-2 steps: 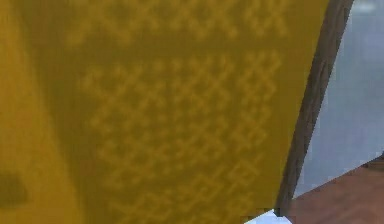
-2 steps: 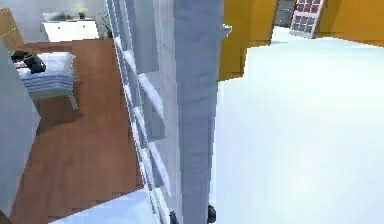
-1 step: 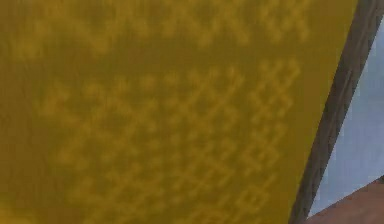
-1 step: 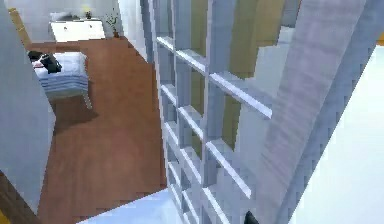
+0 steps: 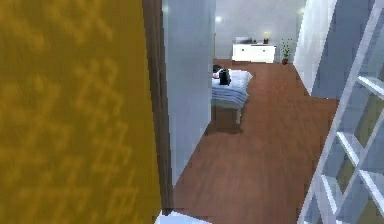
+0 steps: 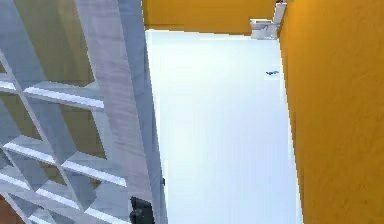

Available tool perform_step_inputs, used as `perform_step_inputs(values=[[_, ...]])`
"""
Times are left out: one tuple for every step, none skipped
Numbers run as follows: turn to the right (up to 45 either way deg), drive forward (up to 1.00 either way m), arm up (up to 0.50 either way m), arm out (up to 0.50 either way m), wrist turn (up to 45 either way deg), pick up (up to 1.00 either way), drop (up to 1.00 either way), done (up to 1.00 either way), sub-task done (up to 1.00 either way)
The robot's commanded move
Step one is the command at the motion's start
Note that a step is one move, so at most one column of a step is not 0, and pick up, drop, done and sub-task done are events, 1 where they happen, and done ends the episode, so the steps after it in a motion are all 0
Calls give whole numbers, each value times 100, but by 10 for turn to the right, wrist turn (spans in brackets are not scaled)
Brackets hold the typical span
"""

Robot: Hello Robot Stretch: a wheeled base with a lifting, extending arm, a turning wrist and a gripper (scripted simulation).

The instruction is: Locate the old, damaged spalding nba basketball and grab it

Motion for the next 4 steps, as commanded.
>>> perform_step_inputs(values=[[180,0,0,0,0,0,0,0,0],[0,100,0,0,0,0,0,0,0],[0,25,0,0,0,0,0,0,0],[120,0,0,0,0,0,0,0,0]])
